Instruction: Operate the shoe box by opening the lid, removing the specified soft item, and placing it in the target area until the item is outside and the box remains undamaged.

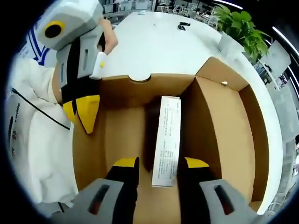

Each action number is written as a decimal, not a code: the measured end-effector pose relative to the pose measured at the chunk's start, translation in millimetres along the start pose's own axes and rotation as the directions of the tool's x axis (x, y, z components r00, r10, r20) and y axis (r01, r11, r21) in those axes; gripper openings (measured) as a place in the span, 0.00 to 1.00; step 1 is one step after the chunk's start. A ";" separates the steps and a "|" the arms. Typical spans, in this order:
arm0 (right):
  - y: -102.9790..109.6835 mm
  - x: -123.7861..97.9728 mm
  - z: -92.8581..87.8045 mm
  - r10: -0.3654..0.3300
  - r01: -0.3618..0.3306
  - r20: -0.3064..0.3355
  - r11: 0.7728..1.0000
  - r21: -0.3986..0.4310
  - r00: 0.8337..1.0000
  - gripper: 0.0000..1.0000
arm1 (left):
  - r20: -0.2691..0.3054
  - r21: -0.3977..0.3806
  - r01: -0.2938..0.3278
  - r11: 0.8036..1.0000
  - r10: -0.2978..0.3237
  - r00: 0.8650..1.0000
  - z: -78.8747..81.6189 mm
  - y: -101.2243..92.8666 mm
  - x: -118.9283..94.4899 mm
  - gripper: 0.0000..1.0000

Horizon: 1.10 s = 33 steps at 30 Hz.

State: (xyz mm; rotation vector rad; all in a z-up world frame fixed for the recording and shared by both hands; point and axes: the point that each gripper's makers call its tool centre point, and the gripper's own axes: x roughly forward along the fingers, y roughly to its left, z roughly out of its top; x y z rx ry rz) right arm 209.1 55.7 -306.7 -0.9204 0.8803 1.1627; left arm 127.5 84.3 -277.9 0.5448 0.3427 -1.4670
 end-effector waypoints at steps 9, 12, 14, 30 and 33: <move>-2.2 6.7 -1.6 0.001 -0.001 -0.033 1.000 0.000 0.999 0.30 | -0.001 -0.021 0.005 1.000 -0.005 1.000 0.2 0.3 -0.1 0.01; -5.2 8.2 -1.0 0.003 -0.003 -0.033 1.000 0.003 0.999 0.30 | -0.006 -0.022 0.007 1.000 -0.007 1.000 0.0 0.1 0.3 0.01; -4.4 9.0 -2.3 0.008 -0.008 -0.032 1.000 0.009 0.999 0.27 | -0.003 -0.023 0.006 1.000 -0.006 1.000 0.0 0.2 0.1 0.01; -6.3 -12.2 -18.1 0.014 -0.014 -0.022 1.000 -0.004 1.000 0.20 | 0.000 -0.019 0.011 1.000 -0.011 1.000 0.2 0.6 -0.7 0.02; -4.6 -18.2 -19.5 0.011 -0.011 -0.023 1.000 -0.008 1.000 0.20 | 0.000 -0.021 0.015 1.000 -0.015 1.000 0.3 0.5 -0.6 0.01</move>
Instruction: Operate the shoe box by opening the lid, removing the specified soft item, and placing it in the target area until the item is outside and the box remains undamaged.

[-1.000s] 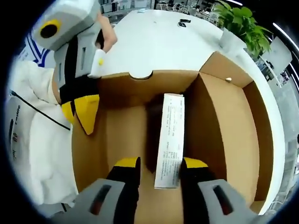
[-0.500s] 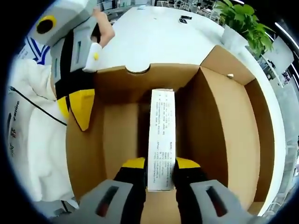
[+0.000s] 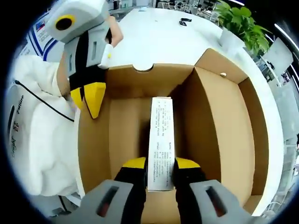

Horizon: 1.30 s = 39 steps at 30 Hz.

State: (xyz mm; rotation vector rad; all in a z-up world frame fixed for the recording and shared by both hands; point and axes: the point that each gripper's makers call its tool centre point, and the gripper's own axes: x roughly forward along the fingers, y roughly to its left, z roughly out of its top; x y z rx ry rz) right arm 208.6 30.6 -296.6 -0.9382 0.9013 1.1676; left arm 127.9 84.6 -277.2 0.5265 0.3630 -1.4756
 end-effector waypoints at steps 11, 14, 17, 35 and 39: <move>6.9 -30.9 -20.5 -0.027 0.026 0.012 0.999 0.029 1.000 0.20 | 0.003 0.002 0.004 1.000 -0.004 1.000 0.7 -1.9 0.8 0.02; 8.1 -36.4 -26.1 -0.036 0.036 0.004 0.998 0.045 0.999 0.20 | 0.002 -0.001 0.005 1.000 -0.005 1.000 0.9 -2.1 1.3 0.02; 10.7 -36.9 -33.3 -0.048 0.049 -0.024 0.998 0.042 0.999 0.19 | 0.004 0.000 0.001 1.000 -0.001 1.000 1.1 -2.2 1.5 0.02; 11.9 -5.7 -72.7 0.010 0.007 -0.200 0.996 0.086 0.980 0.20 | 0.009 -0.002 0.001 1.000 -0.001 1.000 2.1 -1.2 1.8 0.02; 12.6 -6.0 -67.2 0.011 0.001 -0.162 0.997 0.071 0.987 0.21 | 0.011 -0.001 0.000 1.000 0.000 1.000 2.5 -1.1 1.8 0.02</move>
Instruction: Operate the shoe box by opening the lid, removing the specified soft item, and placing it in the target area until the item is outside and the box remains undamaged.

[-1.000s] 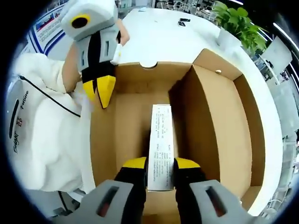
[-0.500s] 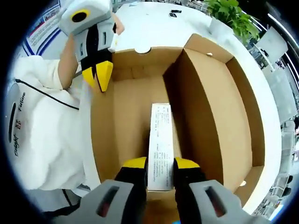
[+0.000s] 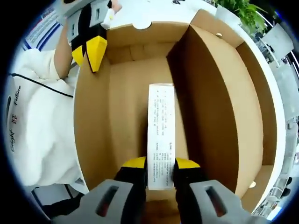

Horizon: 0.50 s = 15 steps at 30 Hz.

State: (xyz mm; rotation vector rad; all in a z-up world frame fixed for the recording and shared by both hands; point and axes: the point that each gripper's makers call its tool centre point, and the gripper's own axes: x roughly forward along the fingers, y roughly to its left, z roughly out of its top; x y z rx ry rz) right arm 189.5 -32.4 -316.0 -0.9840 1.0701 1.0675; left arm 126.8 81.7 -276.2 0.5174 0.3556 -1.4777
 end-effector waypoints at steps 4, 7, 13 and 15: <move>7.8 -4.7 5.2 -0.003 0.003 -0.001 1.000 -0.018 1.000 0.25 | -0.002 -0.004 0.001 1.000 -0.001 1.000 0.3 -0.1 0.1 0.01; 7.5 -10.2 9.6 -0.018 0.018 0.001 0.999 -0.041 1.000 0.30 | -0.003 -0.004 0.002 1.000 -0.002 1.000 0.5 -0.2 0.1 0.01; 1.7 -10.9 23.4 0.003 -0.003 0.030 1.000 -0.021 1.000 0.30 | 0.000 -0.002 0.001 1.000 -0.001 1.000 1.0 -0.3 0.1 0.01; 2.6 -9.3 26.8 0.013 -0.013 0.034 1.000 -0.015 0.999 0.29 | 0.000 -0.002 0.001 1.000 -0.001 1.000 1.0 -0.4 0.0 0.01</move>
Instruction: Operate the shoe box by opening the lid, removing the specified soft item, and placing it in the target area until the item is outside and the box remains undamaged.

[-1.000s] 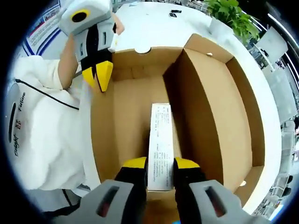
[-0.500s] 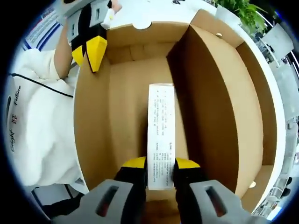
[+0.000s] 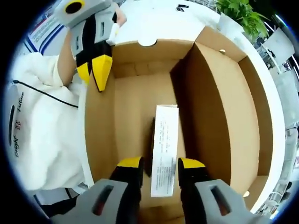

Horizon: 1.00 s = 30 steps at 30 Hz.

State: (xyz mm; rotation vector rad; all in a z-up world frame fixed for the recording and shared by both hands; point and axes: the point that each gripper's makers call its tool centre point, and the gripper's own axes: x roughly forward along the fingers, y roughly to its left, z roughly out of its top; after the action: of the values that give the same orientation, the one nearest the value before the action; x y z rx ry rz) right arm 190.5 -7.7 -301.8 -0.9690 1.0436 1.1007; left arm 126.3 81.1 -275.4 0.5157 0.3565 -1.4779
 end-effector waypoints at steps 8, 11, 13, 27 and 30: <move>0.0 13.9 10.7 0.021 -0.021 -0.009 1.000 -0.007 1.000 0.27 | 0.001 0.000 -0.002 1.000 0.002 1.000 0.0 -0.1 -0.1 0.02; 1.3 18.5 9.1 0.022 -0.022 -0.028 1.000 -0.018 0.999 0.24 | 0.003 0.000 -0.002 1.000 0.002 1.000 0.0 -0.3 -0.2 0.02; 0.5 18.7 8.6 0.010 -0.011 -0.038 1.000 -0.029 0.999 0.21 | 0.006 0.002 -0.003 1.000 0.003 1.000 0.1 -0.3 -0.3 0.02; 0.9 -5.2 -3.3 -0.030 0.026 -0.062 0.997 -0.072 0.998 0.20 | 0.016 0.003 -0.005 1.000 0.005 1.000 0.4 0.2 -1.2 0.02; 2.4 -12.7 -11.2 -0.032 0.025 -0.081 0.997 -0.078 0.996 0.20 | 0.016 0.000 -0.001 1.000 0.001 1.000 0.3 0.1 -1.2 0.02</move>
State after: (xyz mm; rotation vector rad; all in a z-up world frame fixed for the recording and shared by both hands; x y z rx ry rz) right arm 184.7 -20.7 -292.4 -1.0951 1.0571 1.0915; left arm 126.3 81.9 -274.5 0.5037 0.3436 -1.4800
